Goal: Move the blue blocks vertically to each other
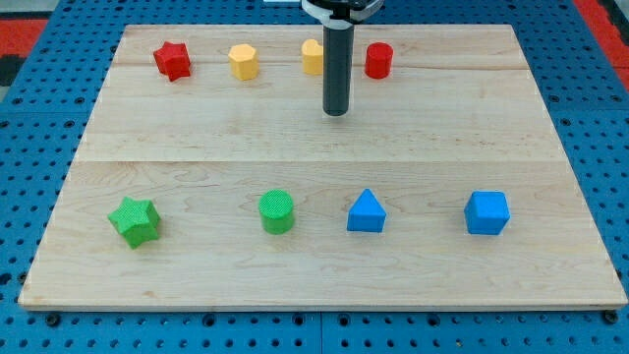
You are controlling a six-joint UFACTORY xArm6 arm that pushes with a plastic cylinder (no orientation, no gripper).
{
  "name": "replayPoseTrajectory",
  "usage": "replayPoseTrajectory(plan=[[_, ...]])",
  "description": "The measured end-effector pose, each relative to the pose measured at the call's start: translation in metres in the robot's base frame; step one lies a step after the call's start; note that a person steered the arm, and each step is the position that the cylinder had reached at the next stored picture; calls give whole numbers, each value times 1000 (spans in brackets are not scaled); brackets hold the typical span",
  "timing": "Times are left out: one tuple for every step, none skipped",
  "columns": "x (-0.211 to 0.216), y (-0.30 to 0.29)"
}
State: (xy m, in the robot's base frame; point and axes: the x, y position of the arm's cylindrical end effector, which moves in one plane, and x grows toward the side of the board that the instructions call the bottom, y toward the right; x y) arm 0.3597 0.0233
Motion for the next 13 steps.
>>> replayPoseTrajectory(plan=[[0, 0], [0, 0], [2, -9], [34, 44], [61, 100], [66, 202], [97, 142], [153, 102], [146, 90], [193, 94], [191, 16], [151, 15], [133, 96]])
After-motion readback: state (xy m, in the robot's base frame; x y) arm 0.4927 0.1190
